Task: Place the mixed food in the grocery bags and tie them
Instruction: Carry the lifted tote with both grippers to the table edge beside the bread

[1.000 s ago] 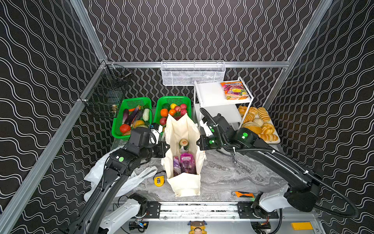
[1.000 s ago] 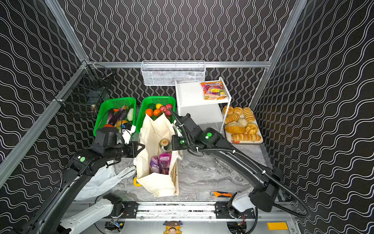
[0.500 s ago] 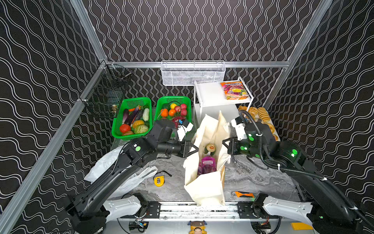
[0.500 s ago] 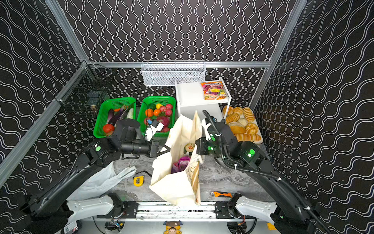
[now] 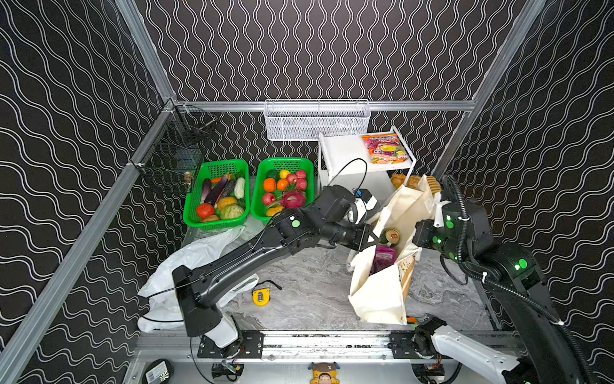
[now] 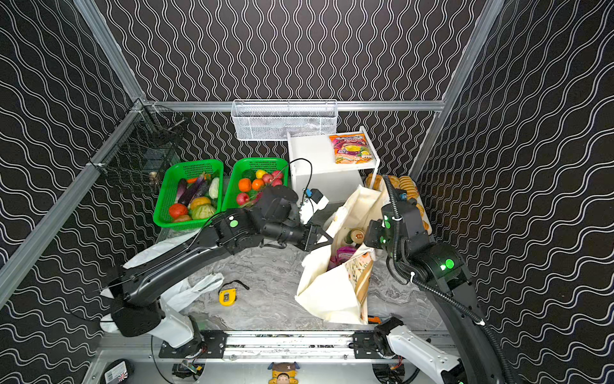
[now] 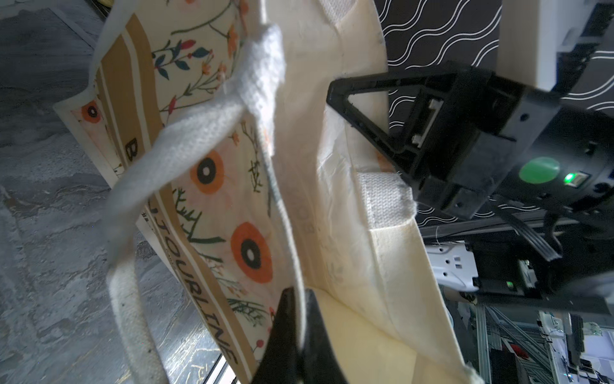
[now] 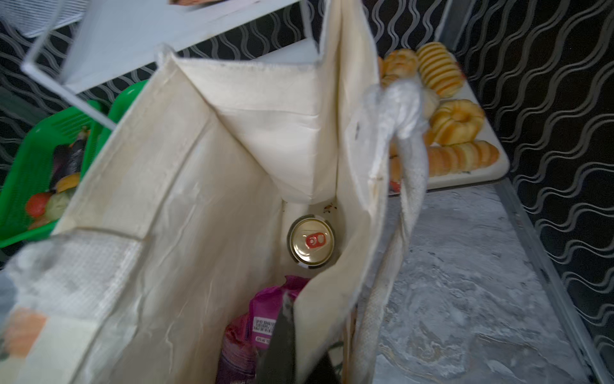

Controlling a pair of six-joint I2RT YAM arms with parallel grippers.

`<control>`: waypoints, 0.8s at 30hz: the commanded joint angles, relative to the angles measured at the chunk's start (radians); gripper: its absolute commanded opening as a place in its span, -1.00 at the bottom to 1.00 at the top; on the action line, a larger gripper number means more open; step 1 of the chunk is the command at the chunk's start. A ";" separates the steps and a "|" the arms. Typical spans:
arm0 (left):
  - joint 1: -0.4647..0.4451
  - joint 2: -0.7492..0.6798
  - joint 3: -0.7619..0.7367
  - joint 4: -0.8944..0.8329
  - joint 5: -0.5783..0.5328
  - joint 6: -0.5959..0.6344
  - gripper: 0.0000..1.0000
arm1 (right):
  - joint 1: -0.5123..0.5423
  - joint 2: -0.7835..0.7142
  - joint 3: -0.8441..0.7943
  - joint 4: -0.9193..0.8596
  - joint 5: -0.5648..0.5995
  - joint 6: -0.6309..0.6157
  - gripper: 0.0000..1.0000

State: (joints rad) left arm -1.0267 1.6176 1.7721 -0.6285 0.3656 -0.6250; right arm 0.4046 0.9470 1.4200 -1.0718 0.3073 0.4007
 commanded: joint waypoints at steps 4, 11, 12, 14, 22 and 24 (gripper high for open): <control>-0.030 0.122 0.144 0.120 0.071 0.022 -1.00 | -0.301 0.025 -0.009 0.196 -0.107 -0.142 -1.00; -0.052 0.247 0.241 0.202 0.103 -0.027 -1.00 | -0.668 0.096 0.016 0.247 -0.346 -0.203 -1.00; -0.056 0.269 0.262 0.208 0.108 -0.032 -1.00 | -0.716 0.105 0.017 0.257 -0.374 -0.208 -1.00; -0.066 0.314 0.302 0.212 0.110 -0.039 -1.00 | -0.777 0.115 0.007 0.282 -0.390 -0.214 -1.00; -0.123 0.487 0.477 0.275 0.122 -0.080 -1.00 | -0.985 0.132 -0.005 0.356 -0.468 -0.246 -1.00; -0.139 0.530 0.519 0.289 0.115 -0.085 -1.00 | -1.016 0.144 -0.008 0.365 -0.470 -0.265 -1.00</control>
State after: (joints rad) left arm -1.1469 2.1220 2.2452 -0.4744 0.4129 -0.6815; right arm -0.5850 1.0847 1.4120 -0.9119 -0.1364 0.1707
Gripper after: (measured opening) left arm 0.056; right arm 0.055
